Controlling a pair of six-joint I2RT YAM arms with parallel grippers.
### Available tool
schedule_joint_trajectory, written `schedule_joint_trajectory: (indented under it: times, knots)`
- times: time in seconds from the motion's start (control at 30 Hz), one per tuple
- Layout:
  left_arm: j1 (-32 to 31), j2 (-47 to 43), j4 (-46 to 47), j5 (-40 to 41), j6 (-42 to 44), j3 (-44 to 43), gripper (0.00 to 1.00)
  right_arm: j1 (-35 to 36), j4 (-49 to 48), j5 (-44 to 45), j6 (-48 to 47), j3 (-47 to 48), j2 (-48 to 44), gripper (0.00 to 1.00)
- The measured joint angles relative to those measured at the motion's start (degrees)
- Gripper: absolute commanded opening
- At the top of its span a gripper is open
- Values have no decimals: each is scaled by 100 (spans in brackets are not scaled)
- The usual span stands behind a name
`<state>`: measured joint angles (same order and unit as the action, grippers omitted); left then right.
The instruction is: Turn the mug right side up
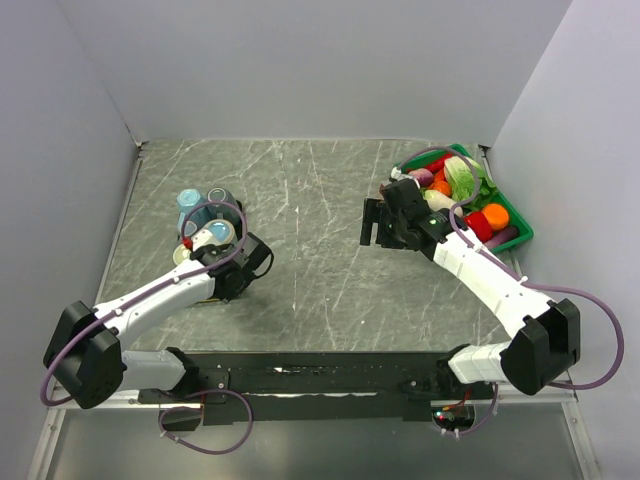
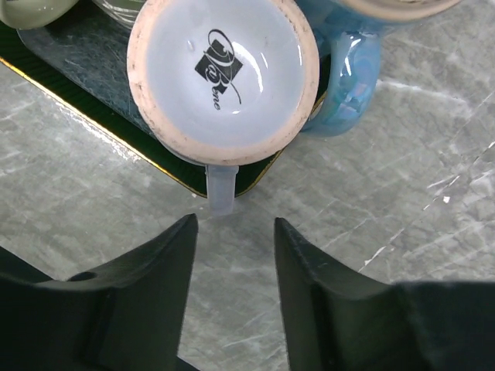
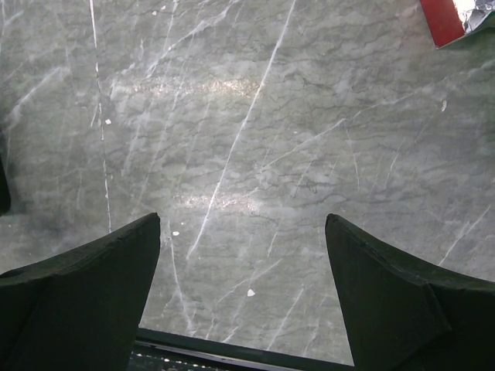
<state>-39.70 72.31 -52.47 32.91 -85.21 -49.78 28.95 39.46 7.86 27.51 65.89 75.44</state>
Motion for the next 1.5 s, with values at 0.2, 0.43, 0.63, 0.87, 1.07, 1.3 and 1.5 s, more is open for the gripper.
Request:
schedule_joint_trajectory:
  times: [0.2, 0.43, 0.63, 0.87, 1.07, 1.3, 1.5]
  knots:
    - [-4, -4, 94, 122, 111, 46, 51, -33, 0, -42, -37, 0, 0, 92]
    - [-2, 0, 101, 251, 216, 63, 52, -42, 0, -50, -39, 2, 28, 92]
    - [262, -26, 393, 170, 516, 369, 40, -48, 2, -48, -42, 4, 63, 92]
    - [612, -59, 780, 22, 907, 457, 39, -48, 44, -44, -61, 35, 109, 91]
    - [682, -59, 815, -116, 1047, 457, 18, -50, 55, -42, -61, 52, 129, 91]
    - [713, -168, 769, -219, 1084, 457, 1, -50, 103, -20, -81, 72, 140, 91]
    - [730, -247, 691, -262, 1084, 446, 1, -50, 212, -48, -153, 258, 179, 100]
